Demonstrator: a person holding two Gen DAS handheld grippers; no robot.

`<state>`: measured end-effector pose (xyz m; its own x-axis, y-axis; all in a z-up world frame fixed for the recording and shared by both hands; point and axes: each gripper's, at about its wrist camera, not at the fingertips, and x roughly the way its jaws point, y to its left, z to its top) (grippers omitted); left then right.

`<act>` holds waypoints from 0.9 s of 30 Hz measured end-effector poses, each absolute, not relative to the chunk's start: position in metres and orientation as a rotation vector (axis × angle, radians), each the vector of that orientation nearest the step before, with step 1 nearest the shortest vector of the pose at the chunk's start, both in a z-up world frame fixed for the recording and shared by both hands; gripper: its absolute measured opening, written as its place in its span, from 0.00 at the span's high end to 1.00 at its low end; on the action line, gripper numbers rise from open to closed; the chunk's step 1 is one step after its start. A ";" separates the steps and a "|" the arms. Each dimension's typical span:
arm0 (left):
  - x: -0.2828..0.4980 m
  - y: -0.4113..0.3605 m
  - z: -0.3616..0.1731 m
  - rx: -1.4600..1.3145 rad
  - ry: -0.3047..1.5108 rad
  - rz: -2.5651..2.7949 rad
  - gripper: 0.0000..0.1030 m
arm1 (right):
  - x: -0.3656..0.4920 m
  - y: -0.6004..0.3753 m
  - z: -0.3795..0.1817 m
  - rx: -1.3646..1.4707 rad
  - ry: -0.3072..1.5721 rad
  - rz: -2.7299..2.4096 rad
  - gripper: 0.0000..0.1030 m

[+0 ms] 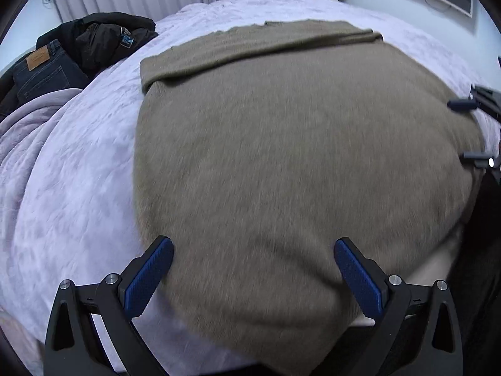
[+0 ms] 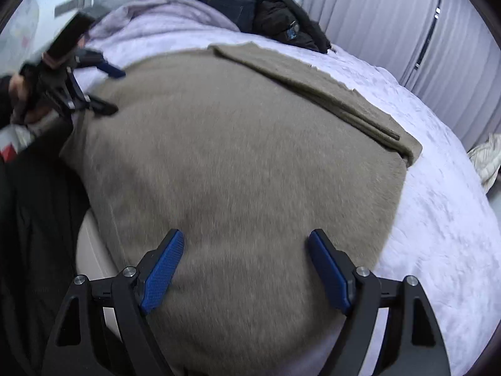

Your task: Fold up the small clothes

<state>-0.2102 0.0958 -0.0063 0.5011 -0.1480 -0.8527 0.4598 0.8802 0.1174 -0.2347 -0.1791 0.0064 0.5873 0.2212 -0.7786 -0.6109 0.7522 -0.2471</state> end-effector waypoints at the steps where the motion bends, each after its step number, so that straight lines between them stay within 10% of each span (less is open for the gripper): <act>1: -0.215 0.096 -0.003 0.363 0.989 -0.374 0.00 | -0.238 -0.175 0.008 -0.559 0.809 0.501 0.19; 27: -0.280 0.082 -0.038 0.578 0.986 -0.380 0.00 | -0.294 -0.164 -0.018 -0.830 0.740 0.482 0.17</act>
<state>-0.2796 0.0824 -0.0382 0.5063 -0.0424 -0.8613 0.5466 0.7883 0.2825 -0.2944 -0.1645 -0.0176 0.6553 0.1011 -0.7485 -0.6436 0.5934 -0.4833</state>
